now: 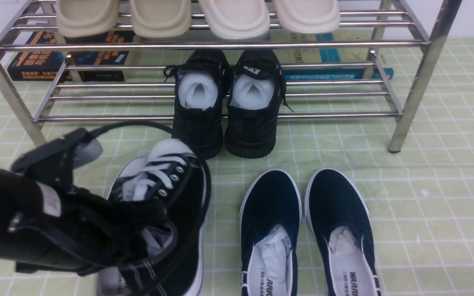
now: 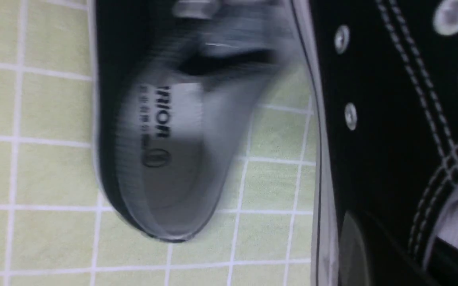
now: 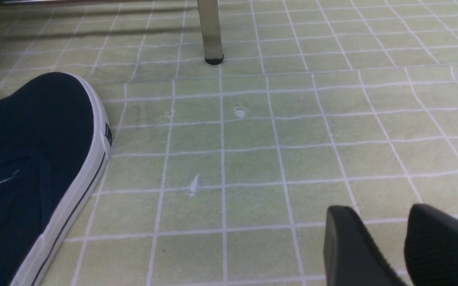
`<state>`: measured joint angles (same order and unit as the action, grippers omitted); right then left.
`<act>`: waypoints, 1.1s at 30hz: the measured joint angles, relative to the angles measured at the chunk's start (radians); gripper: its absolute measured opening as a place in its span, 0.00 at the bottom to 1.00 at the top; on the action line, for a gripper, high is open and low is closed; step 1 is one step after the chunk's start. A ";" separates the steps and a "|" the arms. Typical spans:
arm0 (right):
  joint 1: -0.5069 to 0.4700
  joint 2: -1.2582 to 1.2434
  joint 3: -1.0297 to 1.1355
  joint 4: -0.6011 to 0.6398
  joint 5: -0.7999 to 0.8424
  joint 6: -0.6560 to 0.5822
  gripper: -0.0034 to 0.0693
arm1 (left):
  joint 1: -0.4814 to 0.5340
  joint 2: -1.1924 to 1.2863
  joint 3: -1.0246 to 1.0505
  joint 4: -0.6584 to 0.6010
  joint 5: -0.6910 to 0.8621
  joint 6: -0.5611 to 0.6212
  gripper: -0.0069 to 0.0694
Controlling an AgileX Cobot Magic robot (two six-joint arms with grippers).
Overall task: Take the shoes off the shelf with your hand from the green coffee tablecloth.
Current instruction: 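Set the held shoe down on the floor in front of the rack with the left gripper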
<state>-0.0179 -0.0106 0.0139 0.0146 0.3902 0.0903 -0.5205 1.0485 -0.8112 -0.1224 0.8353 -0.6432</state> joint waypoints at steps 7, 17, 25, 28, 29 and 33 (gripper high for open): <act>0.000 0.000 0.000 0.000 0.000 0.000 0.38 | 0.000 -0.022 -0.060 0.040 0.039 -0.064 0.10; 0.000 0.000 0.000 0.000 0.000 0.000 0.38 | -0.003 0.153 -0.060 0.058 0.019 -0.064 0.10; 0.000 0.000 0.000 0.000 0.000 0.000 0.38 | -0.005 0.257 -0.060 0.055 -0.034 -0.065 0.11; 0.000 0.000 0.000 0.000 0.000 0.000 0.38 | -0.005 0.259 -0.060 0.060 -0.038 -0.065 0.11; 0.000 0.000 0.000 0.000 0.000 0.000 0.38 | -0.005 0.254 -0.061 0.060 -0.036 -0.066 0.11; 0.000 0.000 0.000 0.000 0.000 0.000 0.38 | -0.005 0.218 -0.071 0.059 -0.022 -0.068 0.11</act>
<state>-0.0179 -0.0106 0.0139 0.0146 0.3902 0.0903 -0.5252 1.2669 -0.8820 -0.0632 0.8130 -0.7108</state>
